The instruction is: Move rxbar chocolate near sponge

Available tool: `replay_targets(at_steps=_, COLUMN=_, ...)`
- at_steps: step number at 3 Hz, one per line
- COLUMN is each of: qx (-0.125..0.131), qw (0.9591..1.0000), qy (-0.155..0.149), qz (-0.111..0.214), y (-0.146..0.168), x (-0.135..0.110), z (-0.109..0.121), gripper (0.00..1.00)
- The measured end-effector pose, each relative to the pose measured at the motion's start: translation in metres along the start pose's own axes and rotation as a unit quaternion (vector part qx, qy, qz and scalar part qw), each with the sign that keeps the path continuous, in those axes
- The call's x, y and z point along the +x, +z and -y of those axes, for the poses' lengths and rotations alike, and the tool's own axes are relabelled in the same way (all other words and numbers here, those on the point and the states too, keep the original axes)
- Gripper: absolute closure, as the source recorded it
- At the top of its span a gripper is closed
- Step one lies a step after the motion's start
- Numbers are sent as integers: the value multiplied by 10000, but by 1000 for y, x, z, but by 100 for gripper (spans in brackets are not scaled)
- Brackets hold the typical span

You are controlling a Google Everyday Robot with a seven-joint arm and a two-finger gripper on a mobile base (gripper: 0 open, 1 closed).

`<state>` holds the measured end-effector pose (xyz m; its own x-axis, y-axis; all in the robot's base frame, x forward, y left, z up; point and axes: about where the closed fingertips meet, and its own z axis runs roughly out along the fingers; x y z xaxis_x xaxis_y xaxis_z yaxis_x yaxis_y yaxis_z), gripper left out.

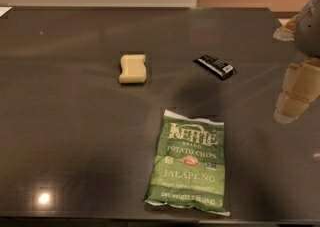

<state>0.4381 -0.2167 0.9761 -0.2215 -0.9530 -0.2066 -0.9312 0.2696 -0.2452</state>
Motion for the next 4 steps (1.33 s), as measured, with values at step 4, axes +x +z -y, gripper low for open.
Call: replay_targets(at_steps=4, qx=-144, qw=9953, qy=947, qz=166, y=39, x=-5, z=87, gripper=0)
